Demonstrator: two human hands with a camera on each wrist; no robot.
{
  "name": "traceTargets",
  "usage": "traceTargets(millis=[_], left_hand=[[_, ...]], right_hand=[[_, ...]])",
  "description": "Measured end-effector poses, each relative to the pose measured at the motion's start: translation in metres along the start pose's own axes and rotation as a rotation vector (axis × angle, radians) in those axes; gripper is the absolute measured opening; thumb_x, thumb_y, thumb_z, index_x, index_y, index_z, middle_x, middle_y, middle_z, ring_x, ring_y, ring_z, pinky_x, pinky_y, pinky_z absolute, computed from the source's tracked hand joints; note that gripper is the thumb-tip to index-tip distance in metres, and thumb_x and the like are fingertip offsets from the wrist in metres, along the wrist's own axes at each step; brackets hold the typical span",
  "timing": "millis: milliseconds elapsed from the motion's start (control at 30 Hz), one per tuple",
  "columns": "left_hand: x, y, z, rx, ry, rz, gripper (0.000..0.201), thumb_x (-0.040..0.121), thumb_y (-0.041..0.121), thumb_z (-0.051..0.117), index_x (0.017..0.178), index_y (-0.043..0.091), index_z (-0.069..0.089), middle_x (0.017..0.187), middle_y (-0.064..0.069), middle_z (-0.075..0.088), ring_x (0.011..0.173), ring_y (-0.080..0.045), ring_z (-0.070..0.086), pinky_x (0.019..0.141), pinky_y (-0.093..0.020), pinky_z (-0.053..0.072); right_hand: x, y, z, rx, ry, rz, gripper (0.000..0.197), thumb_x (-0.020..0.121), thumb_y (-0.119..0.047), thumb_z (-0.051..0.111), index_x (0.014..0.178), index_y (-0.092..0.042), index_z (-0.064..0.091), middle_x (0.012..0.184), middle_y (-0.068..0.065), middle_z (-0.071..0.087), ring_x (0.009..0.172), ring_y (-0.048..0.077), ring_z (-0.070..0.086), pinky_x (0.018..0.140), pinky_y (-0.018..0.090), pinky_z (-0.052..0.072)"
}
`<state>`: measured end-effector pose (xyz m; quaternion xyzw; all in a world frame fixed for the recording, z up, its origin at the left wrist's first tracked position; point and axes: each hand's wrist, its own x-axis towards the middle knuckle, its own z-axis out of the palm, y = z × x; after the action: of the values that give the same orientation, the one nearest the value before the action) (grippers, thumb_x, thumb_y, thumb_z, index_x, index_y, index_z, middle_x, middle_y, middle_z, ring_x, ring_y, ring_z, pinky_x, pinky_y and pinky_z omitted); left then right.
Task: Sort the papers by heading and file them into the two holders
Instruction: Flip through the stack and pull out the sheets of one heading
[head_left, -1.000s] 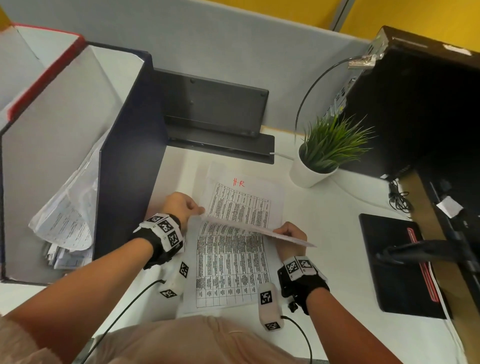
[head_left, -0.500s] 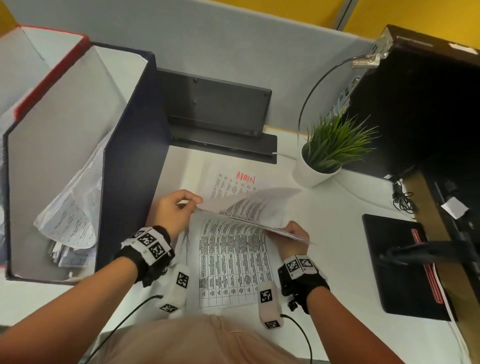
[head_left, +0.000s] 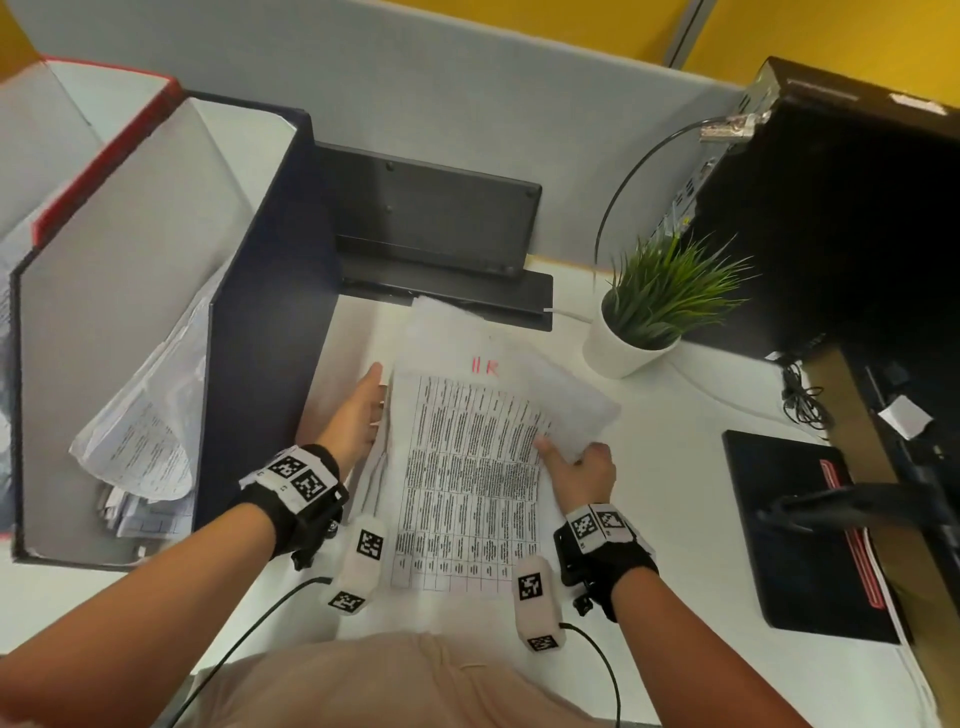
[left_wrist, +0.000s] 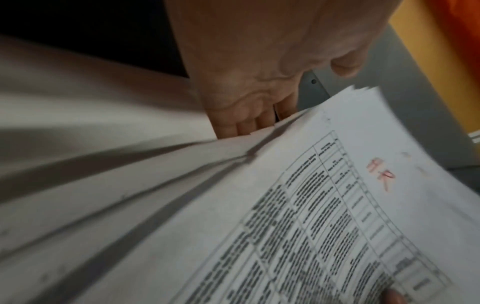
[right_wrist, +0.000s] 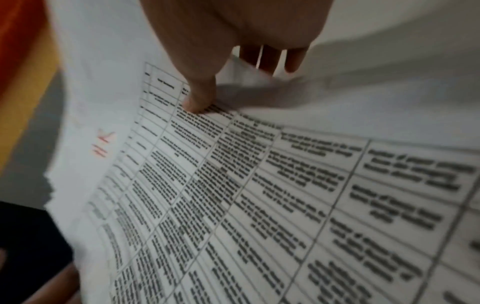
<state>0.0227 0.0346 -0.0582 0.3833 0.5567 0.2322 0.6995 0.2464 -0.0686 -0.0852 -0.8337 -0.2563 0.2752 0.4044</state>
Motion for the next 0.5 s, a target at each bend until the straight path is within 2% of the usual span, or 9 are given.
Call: traceTargets(millis=[67,133,200,267,333,367,433,467,500], left_hand=[[-0.002,-0.001,0.003,0.061,-0.028,0.033,0.068,0.088,0.064,0.034,0.137,0.018,0.041,0.133,-0.004,0.050,0.121,-0.024,0.048,0.105,-0.040,0.033],[-0.006,-0.003,0.006,0.191,-0.018,0.118,0.071,0.082,0.059,0.050,0.140,0.018,0.039,0.136,0.004,0.046,0.123,-0.017,0.045,0.104,-0.035,0.033],[-0.008,-0.007,0.009,0.337,-0.022,0.212,0.065,0.083,0.048,0.060,0.136,0.015,0.042,0.132,0.007,0.050,0.123,-0.014,0.047,0.103,-0.033,0.037],[-0.011,-0.008,0.014,0.411,-0.040,0.294,0.049,0.086,0.035,0.061,0.128,0.016,0.046,0.124,0.004,0.057,0.119,-0.016,0.053,0.098,-0.031,0.042],[-0.016,-0.006,0.018,0.438,-0.019,0.381,0.043,0.090,0.024,0.059,0.129,0.014,0.045,0.125,0.003,0.057,0.118,-0.014,0.054,0.100,-0.031,0.043],[-0.020,-0.002,0.021,0.429,-0.002,0.435,0.040,0.091,0.020,0.057,0.129,0.014,0.045,0.123,0.005,0.056,0.114,-0.009,0.055,0.098,-0.027,0.044],[-0.028,0.010,0.025,0.383,0.046,0.557,0.034,0.092,0.014,0.055,0.125,0.017,0.046,0.115,0.012,0.057,0.100,0.010,0.056,0.085,-0.011,0.046],[-0.032,0.018,0.026,0.341,0.066,0.607,0.034,0.091,0.011,0.055,0.123,0.018,0.047,0.111,0.015,0.057,0.094,0.015,0.056,0.079,-0.005,0.046],[-0.036,0.027,0.027,0.286,0.077,0.652,0.034,0.091,0.010,0.055,0.123,0.019,0.047,0.109,0.018,0.057,0.093,0.017,0.056,0.077,-0.003,0.046]], right_hand=[[0.001,-0.008,0.000,0.033,0.003,0.027,0.047,0.080,-0.036,0.070,0.113,-0.004,0.058,0.118,0.017,0.061,0.112,0.032,0.057,0.099,0.043,0.045],[-0.001,-0.017,0.000,0.177,-0.005,0.032,0.042,0.085,-0.029,0.066,0.121,-0.008,0.058,0.122,0.011,0.062,0.115,0.027,0.057,0.102,0.034,0.042],[-0.004,-0.025,0.000,0.224,0.005,-0.016,0.038,0.087,-0.020,0.064,0.121,-0.006,0.058,0.120,0.012,0.063,0.112,0.025,0.058,0.093,0.026,0.043],[-0.006,-0.031,0.000,0.246,0.006,-0.048,0.034,0.086,-0.017,0.064,0.118,-0.005,0.060,0.115,0.013,0.065,0.105,0.024,0.060,0.087,0.026,0.044],[-0.008,-0.041,-0.003,0.274,0.016,-0.077,0.030,0.086,-0.015,0.065,0.114,-0.005,0.060,0.109,0.011,0.065,0.099,0.023,0.061,0.082,0.026,0.046],[-0.010,-0.049,-0.005,0.284,0.030,-0.104,0.028,0.086,-0.015,0.065,0.112,-0.006,0.061,0.106,0.009,0.065,0.095,0.021,0.061,0.079,0.026,0.047],[-0.012,-0.067,-0.011,0.345,0.063,-0.185,0.025,0.085,-0.014,0.065,0.109,-0.008,0.060,0.104,0.007,0.065,0.089,0.013,0.060,0.078,0.026,0.052],[-0.013,-0.076,-0.015,0.408,0.074,-0.233,0.026,0.085,-0.013,0.065,0.110,-0.009,0.060,0.104,0.004,0.065,0.087,0.008,0.061,0.078,0.021,0.053],[-0.015,-0.086,-0.020,0.479,0.080,-0.283,0.027,0.085,-0.012,0.065,0.112,-0.010,0.059,0.105,0.001,0.065,0.088,0.003,0.062,0.078,0.014,0.052]])
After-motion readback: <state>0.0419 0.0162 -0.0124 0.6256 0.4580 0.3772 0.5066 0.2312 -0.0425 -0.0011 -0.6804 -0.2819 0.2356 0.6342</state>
